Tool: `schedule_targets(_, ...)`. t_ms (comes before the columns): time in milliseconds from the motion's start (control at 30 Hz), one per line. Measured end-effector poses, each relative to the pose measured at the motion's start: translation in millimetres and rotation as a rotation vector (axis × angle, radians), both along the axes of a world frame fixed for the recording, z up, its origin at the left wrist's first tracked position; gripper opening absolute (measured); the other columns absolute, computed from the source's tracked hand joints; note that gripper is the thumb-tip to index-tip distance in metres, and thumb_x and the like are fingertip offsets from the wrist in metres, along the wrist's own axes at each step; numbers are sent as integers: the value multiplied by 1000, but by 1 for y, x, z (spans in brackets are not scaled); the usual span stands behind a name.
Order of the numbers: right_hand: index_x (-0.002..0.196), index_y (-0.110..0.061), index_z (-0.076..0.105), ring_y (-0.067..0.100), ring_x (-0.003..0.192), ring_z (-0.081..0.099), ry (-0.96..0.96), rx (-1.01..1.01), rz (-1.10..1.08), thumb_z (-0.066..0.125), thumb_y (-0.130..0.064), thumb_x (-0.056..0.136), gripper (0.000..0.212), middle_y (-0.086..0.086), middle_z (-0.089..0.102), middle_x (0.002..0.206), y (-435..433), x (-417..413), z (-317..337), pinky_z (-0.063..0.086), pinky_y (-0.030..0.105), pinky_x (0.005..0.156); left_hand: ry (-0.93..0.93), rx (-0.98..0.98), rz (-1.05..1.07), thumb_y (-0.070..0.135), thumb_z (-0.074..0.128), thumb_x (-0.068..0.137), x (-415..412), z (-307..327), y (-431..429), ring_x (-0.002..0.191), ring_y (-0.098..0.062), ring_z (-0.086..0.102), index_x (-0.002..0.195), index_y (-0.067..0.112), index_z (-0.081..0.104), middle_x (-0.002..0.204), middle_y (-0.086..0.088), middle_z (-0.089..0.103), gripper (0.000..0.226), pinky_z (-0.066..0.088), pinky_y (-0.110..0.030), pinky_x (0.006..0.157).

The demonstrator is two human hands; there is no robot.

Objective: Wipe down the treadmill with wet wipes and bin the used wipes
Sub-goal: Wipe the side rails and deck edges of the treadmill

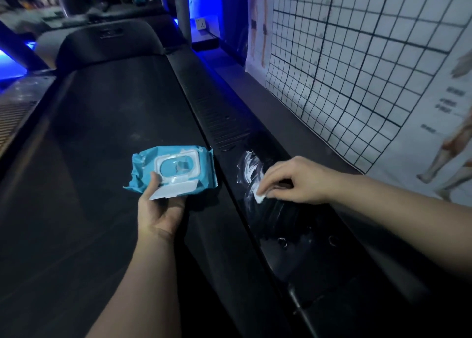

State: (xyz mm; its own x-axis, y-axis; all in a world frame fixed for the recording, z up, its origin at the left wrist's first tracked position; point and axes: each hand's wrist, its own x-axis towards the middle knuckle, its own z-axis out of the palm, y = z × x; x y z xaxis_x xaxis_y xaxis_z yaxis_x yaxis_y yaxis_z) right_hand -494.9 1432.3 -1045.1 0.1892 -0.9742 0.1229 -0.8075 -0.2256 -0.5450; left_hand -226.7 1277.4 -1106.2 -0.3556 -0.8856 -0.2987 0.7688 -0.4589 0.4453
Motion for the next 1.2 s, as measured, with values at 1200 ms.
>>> schedule_targets(1200,106,-31,78,0,101,67,110,-45,-243,69,-18,92,21,-18,74,109,-87,-6,-4,55,32,94,-68,13,-182,23,60,104,0,3,-24,129,-36,66,143,7,60,139,-18,68,42,45,-61,115)
